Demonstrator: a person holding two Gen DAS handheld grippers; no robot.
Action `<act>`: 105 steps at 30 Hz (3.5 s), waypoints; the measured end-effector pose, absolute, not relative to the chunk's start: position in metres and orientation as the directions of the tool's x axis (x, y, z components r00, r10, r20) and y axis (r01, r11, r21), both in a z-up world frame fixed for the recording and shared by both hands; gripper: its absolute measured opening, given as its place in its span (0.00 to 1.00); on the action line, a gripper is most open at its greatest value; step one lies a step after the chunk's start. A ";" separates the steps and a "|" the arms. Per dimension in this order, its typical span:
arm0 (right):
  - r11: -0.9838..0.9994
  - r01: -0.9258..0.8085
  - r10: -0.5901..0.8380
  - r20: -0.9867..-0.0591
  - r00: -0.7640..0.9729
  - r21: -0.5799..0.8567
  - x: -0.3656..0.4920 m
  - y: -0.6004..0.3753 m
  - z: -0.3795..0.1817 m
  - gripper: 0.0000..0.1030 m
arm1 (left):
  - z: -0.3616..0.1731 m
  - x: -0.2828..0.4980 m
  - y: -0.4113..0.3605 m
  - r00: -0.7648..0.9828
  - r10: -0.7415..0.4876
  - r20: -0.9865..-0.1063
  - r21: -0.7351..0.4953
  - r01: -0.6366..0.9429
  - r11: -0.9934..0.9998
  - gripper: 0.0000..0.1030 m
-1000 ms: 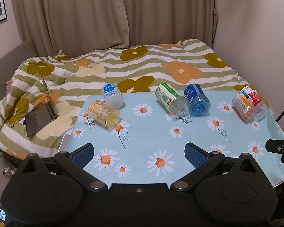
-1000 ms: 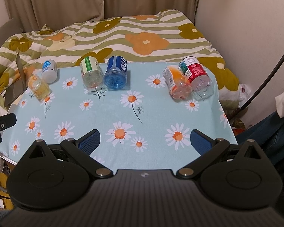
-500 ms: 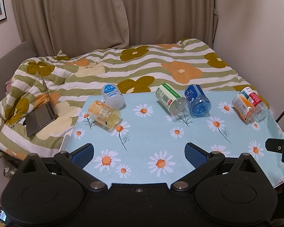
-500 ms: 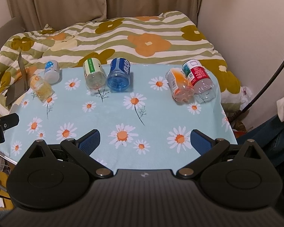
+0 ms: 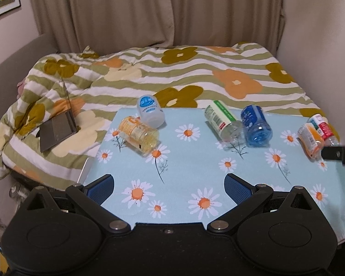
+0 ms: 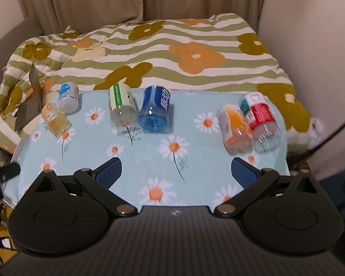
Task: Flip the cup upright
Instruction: 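Move the right tool toward the blue cup lying on its side, then close the right gripper around the blue cup's body, then lift the blue cup with the right gripper and pass it toward the left tool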
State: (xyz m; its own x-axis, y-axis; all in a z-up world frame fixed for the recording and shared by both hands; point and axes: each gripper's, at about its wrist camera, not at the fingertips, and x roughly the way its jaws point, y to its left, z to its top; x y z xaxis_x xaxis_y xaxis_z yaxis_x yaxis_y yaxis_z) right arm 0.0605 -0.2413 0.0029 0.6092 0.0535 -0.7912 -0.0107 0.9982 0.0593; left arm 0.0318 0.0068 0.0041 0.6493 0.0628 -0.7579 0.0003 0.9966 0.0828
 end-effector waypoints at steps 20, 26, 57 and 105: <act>0.972 -0.095 0.231 -0.831 0.506 0.213 0.242 -0.239 -0.094 1.00 | -0.060 0.098 -0.003 0.536 0.177 -0.825 0.091 -0.183 0.979 1.00; 0.968 -0.090 0.247 -0.849 0.467 0.232 0.260 -0.236 -0.113 1.00 | -0.074 0.116 -0.011 0.510 0.164 -0.844 0.079 -0.184 0.980 1.00; 0.957 -0.009 0.254 -0.823 0.509 0.289 0.183 -0.239 -0.057 0.73 | -0.050 0.096 0.002 0.538 0.078 -0.840 0.049 -0.068 0.996 1.00; 0.944 0.039 0.255 -0.802 0.540 0.327 0.041 -0.208 -0.083 1.00 | -0.043 0.053 0.022 0.547 -0.025 -0.837 0.019 0.074 0.997 1.00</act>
State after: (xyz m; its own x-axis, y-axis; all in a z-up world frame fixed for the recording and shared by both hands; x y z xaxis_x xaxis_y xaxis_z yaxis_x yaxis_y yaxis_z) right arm 0.0410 -0.2082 -0.0830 0.5405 0.2553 -0.8017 0.0393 0.9442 0.3271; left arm 0.0525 0.0215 -0.0429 0.5468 -0.0248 -0.8369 0.0742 0.9971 0.0190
